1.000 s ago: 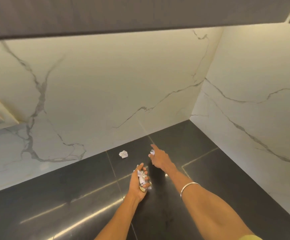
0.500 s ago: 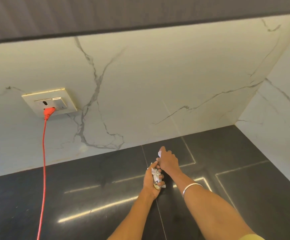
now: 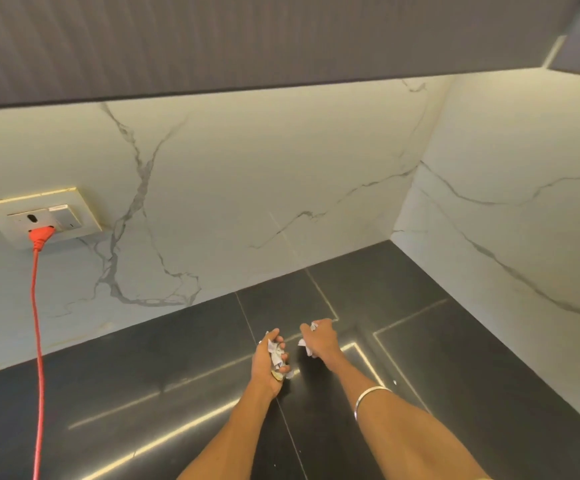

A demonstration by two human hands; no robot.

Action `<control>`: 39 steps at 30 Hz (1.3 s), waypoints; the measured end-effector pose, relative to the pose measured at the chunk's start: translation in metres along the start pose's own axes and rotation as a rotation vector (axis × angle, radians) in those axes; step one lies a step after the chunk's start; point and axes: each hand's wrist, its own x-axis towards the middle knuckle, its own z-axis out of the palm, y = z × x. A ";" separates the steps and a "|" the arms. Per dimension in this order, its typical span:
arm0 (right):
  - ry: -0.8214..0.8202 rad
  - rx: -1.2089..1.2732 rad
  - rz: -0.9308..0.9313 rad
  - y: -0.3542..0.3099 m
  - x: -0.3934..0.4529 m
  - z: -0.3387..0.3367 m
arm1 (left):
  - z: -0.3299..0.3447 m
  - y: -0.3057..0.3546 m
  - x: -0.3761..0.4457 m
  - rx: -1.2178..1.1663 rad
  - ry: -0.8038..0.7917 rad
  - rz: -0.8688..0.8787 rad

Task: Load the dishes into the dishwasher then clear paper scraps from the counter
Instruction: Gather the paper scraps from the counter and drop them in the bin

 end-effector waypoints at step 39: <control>0.581 0.804 0.057 0.173 -0.319 -0.009 | -0.040 -0.209 -0.254 0.201 0.134 0.033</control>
